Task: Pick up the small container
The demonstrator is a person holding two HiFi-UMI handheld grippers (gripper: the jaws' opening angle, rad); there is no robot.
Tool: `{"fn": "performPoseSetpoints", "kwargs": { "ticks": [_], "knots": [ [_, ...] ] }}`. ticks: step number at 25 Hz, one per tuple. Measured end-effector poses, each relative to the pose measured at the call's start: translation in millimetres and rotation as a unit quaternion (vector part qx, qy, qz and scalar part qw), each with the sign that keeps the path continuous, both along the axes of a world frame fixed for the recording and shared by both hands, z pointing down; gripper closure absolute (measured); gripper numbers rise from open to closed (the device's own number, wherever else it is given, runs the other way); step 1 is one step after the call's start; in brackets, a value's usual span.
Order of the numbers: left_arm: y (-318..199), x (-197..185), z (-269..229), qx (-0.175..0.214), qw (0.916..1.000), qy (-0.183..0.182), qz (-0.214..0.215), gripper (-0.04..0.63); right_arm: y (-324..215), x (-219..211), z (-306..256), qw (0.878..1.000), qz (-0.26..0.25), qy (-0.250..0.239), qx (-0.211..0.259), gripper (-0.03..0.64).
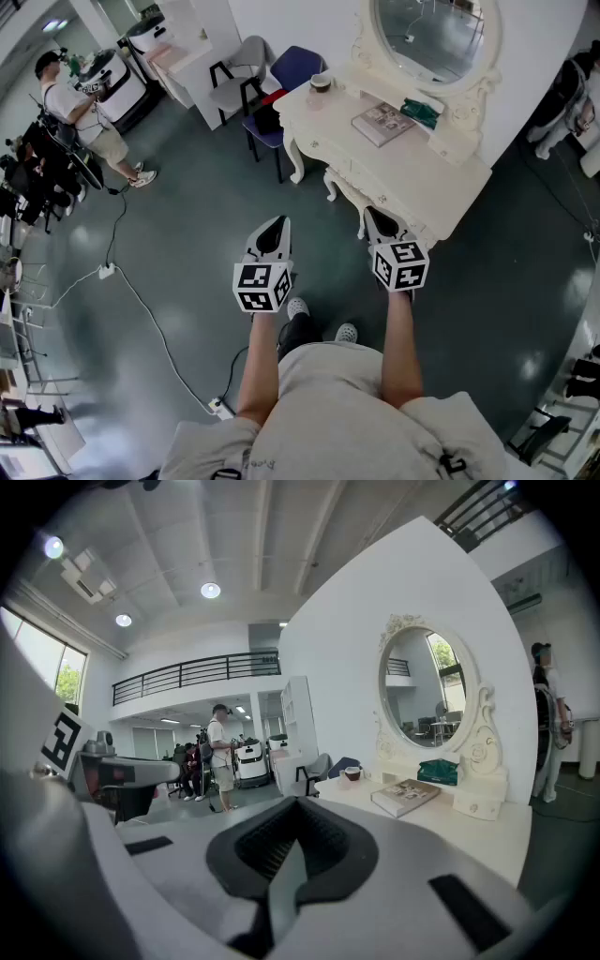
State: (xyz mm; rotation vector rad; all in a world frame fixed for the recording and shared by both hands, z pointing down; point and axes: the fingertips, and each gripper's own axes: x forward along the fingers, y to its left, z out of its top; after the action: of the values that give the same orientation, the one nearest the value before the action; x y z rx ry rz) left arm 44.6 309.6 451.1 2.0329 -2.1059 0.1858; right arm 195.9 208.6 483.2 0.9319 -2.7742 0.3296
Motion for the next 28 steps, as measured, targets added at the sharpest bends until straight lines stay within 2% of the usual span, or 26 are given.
{"fn": "performPoseSetpoints", "kwargs": {
  "ticks": [6, 11, 16, 24, 28],
  "knots": [
    [1.6, -13.2, -1.8, 0.012, 0.9996, 0.019, -0.014, 0.566, 4.0, -14.3, -4.0, 1.000, -0.010, 0.003, 0.010, 0.612],
    [-3.0, -21.7, 8.1, -0.002, 0.9999, 0.006, -0.015, 0.566, -1.1, -22.1, 3.5, 1.000, -0.009, 0.011, 0.003, 0.612],
    [-10.2, -44.7, 12.4, -0.015, 0.9998, 0.009, -0.007, 0.566, -8.1, -41.8, 9.3, 1.000, -0.003, 0.018, -0.001, 0.612],
    [-60.8, -95.1, 1.3, -0.020, 0.9997, 0.009, 0.013, 0.566, -46.5, -86.9, 10.2, 0.999, 0.026, -0.001, -0.034, 0.612],
    [-84.8, -122.2, -0.8, -0.012, 0.9993, 0.025, 0.025, 0.566, -59.5, -115.1, 10.5, 0.999, 0.030, 0.007, -0.030, 0.612]
  ]
}}
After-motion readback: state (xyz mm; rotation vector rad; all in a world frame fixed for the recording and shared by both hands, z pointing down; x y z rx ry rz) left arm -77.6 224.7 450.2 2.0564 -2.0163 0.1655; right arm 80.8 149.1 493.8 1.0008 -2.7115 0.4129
